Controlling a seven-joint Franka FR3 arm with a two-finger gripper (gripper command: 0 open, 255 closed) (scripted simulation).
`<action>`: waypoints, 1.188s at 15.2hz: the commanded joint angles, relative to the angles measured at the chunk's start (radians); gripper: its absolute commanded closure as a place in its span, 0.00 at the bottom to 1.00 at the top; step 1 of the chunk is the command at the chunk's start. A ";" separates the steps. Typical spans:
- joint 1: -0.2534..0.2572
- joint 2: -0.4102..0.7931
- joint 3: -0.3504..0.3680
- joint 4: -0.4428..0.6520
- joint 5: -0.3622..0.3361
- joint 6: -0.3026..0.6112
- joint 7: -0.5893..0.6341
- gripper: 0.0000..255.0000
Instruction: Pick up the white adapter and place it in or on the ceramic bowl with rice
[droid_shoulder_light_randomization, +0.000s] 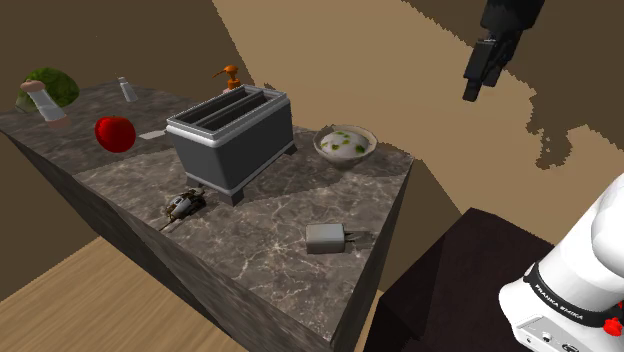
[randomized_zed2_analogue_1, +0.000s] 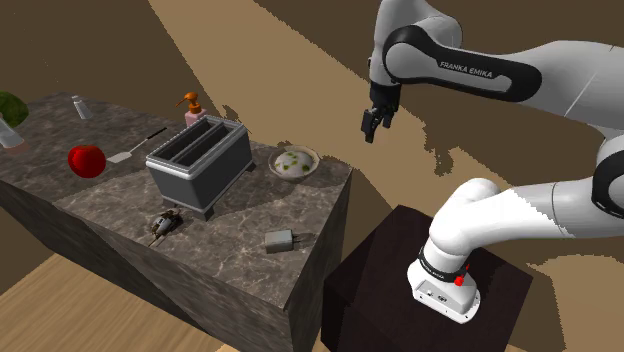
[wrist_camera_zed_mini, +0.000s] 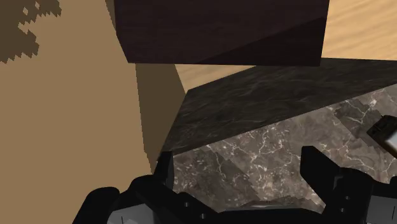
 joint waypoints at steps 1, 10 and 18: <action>0.000 0.000 0.000 0.000 0.000 0.000 0.000 0.00; 0.110 0.135 0.115 -0.082 0.079 0.220 0.000 0.00; 0.200 0.307 0.224 -0.097 0.128 0.414 0.000 0.00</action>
